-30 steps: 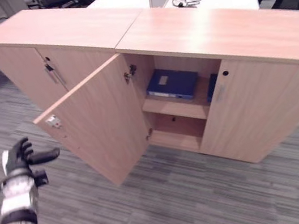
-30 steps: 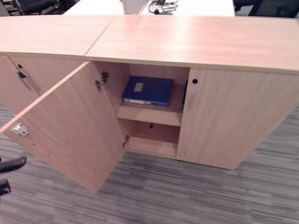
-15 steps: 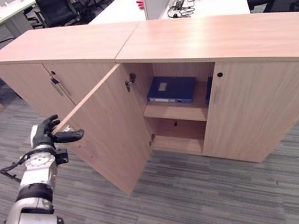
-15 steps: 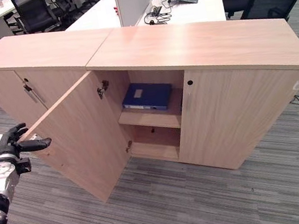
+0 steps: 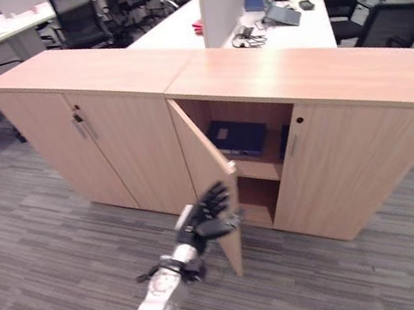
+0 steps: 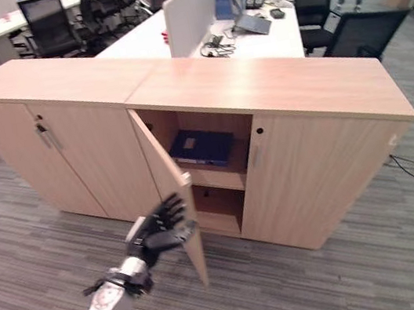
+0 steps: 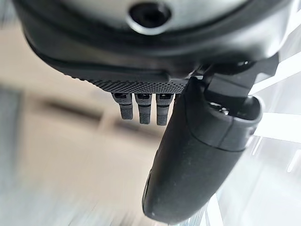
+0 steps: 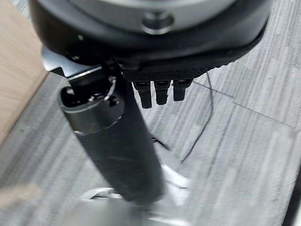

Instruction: Put the empty folder in the office cabinet

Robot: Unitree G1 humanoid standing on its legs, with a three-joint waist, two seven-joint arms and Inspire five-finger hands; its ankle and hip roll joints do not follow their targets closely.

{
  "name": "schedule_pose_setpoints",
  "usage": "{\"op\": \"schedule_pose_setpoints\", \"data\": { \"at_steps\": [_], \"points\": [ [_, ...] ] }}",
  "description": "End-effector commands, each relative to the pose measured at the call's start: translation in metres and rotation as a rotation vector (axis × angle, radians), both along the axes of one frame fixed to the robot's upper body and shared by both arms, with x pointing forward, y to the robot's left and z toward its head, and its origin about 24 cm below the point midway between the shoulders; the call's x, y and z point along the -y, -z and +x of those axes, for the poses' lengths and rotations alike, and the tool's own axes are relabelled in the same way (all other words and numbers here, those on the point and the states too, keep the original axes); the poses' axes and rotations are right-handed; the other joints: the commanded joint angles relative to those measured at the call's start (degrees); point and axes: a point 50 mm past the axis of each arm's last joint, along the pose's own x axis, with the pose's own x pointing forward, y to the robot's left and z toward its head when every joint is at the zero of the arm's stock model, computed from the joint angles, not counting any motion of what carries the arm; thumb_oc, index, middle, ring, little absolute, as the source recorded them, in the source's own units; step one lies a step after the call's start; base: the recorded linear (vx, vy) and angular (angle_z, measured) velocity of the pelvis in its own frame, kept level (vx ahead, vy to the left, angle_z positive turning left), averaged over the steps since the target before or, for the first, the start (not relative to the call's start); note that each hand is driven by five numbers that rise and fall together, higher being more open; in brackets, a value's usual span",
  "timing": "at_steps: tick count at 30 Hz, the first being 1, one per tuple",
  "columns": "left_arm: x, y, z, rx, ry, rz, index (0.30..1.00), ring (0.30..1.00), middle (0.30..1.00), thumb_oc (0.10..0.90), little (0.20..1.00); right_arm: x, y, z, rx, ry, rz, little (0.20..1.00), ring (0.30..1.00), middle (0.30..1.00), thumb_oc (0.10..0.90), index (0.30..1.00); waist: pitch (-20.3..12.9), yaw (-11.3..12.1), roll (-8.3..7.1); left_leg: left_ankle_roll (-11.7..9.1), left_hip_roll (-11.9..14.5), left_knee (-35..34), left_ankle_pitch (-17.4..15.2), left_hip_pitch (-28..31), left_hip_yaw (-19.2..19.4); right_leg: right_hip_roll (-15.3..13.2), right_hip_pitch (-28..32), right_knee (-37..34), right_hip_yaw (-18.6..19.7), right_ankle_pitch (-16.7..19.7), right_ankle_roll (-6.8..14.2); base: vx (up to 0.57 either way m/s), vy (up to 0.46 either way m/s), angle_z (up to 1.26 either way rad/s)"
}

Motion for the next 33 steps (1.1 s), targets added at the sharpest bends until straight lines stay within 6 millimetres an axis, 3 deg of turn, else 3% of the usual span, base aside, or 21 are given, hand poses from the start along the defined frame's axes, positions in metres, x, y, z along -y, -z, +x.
{"op": "schedule_pose_setpoints", "data": {
  "at_steps": [1, 7, 10, 13, 14, 17, 20, 21, 22, 26, 33],
  "points": [
    [0.029, -0.101, 0.030, 0.445, 0.261, -0.133, 0.900, 0.900, 0.900, 0.800, 0.900, 0.028, -0.011, 0.014, -0.020, -0.124, -0.095, 0.900, 0.900, 0.900, 0.800, 0.900, 2.80, 0.62, 4.16, 0.22, 1.66, -0.04, -10.26, 3.19, -3.97, -0.76, 3.06, 0.35, -3.31, -4.15, 3.16, -0.01, -0.046, -0.20],
    [0.049, -0.128, 0.022, 0.544, 0.351, -0.201, 0.900, 0.900, 0.900, 0.800, 0.900, 0.020, -0.009, 0.023, -0.001, -0.182, -0.086, 0.900, 0.900, 0.900, 0.800, 0.900, 2.22, -0.03, 3.89, -0.03, 2.08, -0.04, -10.06, 3.56, -3.60, -0.40, 3.10, 0.35, -2.64, -4.53, 2.70, 0.00, -0.045, -0.13],
    [0.049, -0.125, 0.023, 0.537, 0.342, -0.201, 0.900, 0.900, 0.900, 0.800, 0.900, 0.019, -0.009, 0.024, -0.001, -0.193, -0.086, 0.900, 0.900, 0.900, 0.800, 0.900, 2.06, -0.32, 4.12, -0.19, 2.33, -0.04, -10.06, 3.89, -3.29, -0.12, 3.22, 0.35, -2.11, -4.89, 2.42, 0.00, -0.045, -0.12],
    [0.033, -0.097, 0.029, 0.427, 0.248, -0.159, 0.900, 0.900, 0.900, 0.800, 0.900, 0.021, -0.009, 0.020, -0.016, -0.196, -0.093, 0.900, 0.900, 0.900, 0.800, 0.900, 2.17, -0.56, 4.80, -0.48, 2.85, -0.04, -10.17, 4.69, -2.80, 0.35, 3.67, 0.35, -1.70, -5.47, 2.05, 0.00, -0.047, -0.04],
    [0.030, -0.092, 0.028, 0.404, 0.224, -0.159, 0.900, 0.900, 0.900, 0.800, 0.900, 0.015, -0.008, 0.027, 0.003, -0.219, -0.081, 0.900, 0.900, 0.900, 0.800, 0.900, 1.95, -0.54, 4.71, -0.45, 2.84, -0.04, -9.97, 4.56, -2.80, 0.29, 3.50, 0.35, -1.52, -5.40, 1.90, 0.01, -0.060, -0.04],
    [-0.011, -0.045, 0.026, 0.229, 0.065, -0.050, 0.900, 0.900, 0.900, 0.800, 0.900, 0.011, -0.006, 0.024, 0.014, -0.182, -0.051, 0.900, 0.900, 0.900, 0.800, 0.900, 1.64, -0.33, 5.27, -0.73, 3.45, -0.04, -9.92, 5.09, -2.42, 1.08, 3.64, 0.35, -0.90, -6.06, 1.42, 0.01, -0.071, -0.09],
    [-0.041, -0.016, 0.012, 0.096, -0.042, -0.006, 0.900, 0.900, 0.900, 0.800, 0.900, 0.013, -0.005, 0.012, -0.017, -0.146, -0.054, 0.900, 0.900, 0.900, 0.800, 0.900, 1.60, -0.28, 5.98, -1.14, 4.19, -0.04, -9.45, 5.21, -2.32, 1.97, 3.57, 0.35, -0.37, -6.68, 0.93, 0.01, -0.107, -0.19],
    [-0.059, 0.000, 0.001, 0.019, -0.103, 0.018, 0.900, 0.900, 0.900, 0.800, 0.900, 0.017, -0.005, 0.003, -0.039, -0.124, -0.061, 0.900, 0.900, 0.900, 0.800, 0.900, 1.53, -0.19, 6.44, -1.53, 4.88, -0.04, -9.01, 5.32, -2.34, 2.86, 3.65, 0.35, -0.03, -7.34, 0.43, 0.01, -0.109, -0.05],
    [-0.059, -0.001, 0.001, 0.020, -0.104, 0.018, 0.900, 0.900, 0.900, 0.800, 0.900, 0.017, -0.005, 0.003, -0.039, -0.125, -0.061, 0.900, 0.900, 0.900, 0.800, 0.900, 1.41, -0.21, 6.39, -1.50, 4.82, -0.04, -8.88, 5.13, -2.34, 2.80, 3.45, 0.35, -0.01, -7.26, 0.41, 0.01, -0.122, -0.02],
    [-0.084, 0.040, -0.024, -0.183, -0.242, 0.049, 0.900, 0.900, 0.900, 0.800, 0.900, 0.023, -0.007, -0.003, -0.047, -0.099, -0.073, 0.900, 0.900, 0.900, 0.800, 0.900, 1.63, -0.32, 7.68, -3.18, 7.95, -0.02, -7.14, 5.41, -2.05, 6.20, 3.62, 0.35, 1.18, -9.76, -1.60, 0.01, -0.175, -0.01],
    [-0.096, 0.066, -0.034, -0.240, -0.414, 0.131, 0.900, 0.900, 0.900, 0.800, 0.900, 0.028, -0.010, 0.012, 0.040, -0.036, -0.096, 0.900, 0.900, 0.900, 0.800, 0.900, 2.56, -0.56, 8.03, -5.89, 12.72, 0.70, -3.42, 4.34, -2.47, 11.98, 3.99, 0.35, 2.57, -13.90, -5.21, 0.00, -0.250, -0.06]
  ]
}}
